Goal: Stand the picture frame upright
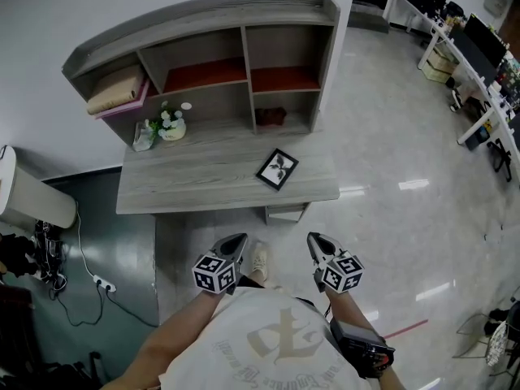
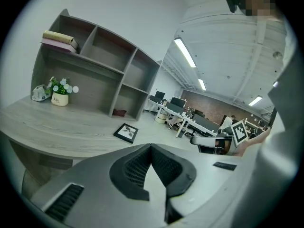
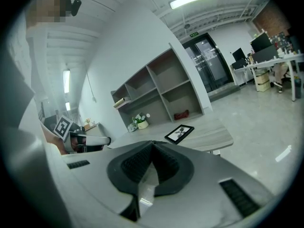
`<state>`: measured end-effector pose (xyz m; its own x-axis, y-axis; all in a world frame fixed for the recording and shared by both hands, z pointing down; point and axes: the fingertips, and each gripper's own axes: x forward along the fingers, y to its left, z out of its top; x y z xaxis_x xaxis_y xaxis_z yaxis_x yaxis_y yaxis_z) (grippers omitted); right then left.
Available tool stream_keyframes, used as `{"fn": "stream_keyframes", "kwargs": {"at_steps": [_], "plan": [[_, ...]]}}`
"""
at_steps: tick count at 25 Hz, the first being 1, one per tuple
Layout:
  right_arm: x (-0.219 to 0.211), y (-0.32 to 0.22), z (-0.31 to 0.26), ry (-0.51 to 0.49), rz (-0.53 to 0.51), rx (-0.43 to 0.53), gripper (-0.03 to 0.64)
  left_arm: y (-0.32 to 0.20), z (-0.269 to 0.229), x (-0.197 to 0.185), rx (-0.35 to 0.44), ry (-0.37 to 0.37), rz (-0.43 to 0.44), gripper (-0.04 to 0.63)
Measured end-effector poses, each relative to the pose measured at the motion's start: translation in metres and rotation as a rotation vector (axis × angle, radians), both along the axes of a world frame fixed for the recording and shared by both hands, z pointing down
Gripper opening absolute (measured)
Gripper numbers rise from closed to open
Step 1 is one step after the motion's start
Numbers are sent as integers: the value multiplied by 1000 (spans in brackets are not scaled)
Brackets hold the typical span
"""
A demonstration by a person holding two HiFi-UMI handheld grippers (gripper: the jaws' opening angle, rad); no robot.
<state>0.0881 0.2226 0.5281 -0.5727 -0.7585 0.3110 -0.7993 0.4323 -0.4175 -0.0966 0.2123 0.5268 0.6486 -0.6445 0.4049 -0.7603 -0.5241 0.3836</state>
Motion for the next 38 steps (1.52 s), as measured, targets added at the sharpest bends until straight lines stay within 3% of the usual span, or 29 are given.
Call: {"fn": "stream_keyframes", "kwargs": {"at_steps": [12, 38], "plan": [[15, -63, 1, 6, 39, -10, 5, -64, 11, 13, -33, 9, 25, 2], [38, -166, 8, 63, 232, -63, 5, -189, 18, 36, -56, 23, 242, 2]]}}
